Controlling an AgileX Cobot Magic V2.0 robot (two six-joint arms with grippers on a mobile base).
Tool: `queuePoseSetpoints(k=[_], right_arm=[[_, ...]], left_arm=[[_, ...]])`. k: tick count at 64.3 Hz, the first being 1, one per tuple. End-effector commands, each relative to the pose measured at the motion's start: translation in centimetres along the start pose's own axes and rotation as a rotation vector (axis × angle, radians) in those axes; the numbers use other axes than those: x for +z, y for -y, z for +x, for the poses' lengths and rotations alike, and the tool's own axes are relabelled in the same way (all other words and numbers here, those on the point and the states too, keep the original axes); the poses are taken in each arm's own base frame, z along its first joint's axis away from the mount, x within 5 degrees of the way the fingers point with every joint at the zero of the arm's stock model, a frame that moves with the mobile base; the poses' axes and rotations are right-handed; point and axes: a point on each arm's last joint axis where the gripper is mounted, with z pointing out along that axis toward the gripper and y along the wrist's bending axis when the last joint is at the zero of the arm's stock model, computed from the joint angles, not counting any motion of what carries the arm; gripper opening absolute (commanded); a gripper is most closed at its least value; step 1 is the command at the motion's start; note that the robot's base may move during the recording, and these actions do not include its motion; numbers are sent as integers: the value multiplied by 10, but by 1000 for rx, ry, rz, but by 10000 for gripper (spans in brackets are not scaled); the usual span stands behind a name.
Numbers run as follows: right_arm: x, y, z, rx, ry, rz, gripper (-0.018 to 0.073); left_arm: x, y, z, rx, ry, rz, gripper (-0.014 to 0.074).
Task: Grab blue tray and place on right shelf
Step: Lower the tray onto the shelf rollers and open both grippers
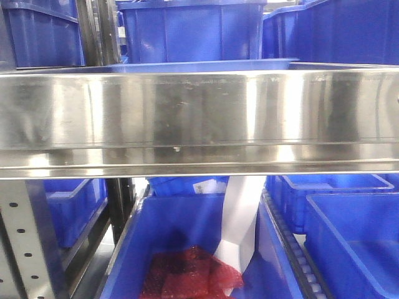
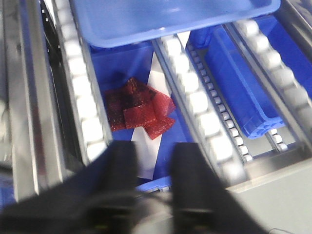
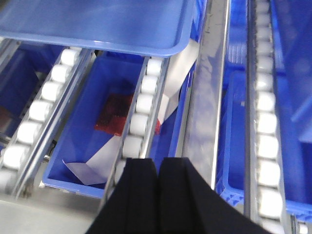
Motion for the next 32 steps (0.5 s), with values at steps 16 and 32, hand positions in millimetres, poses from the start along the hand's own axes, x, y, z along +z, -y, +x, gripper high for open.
queuePoseSetpoints(k=[16,32], right_arm=[[-33,16,93,-70,300,-38,57],[-33,30,176,-92,489,-54,57]], left_arm=[[-53,-18,91,12,360,85,-48],[-61,-33,172,23,572,127,-48]])
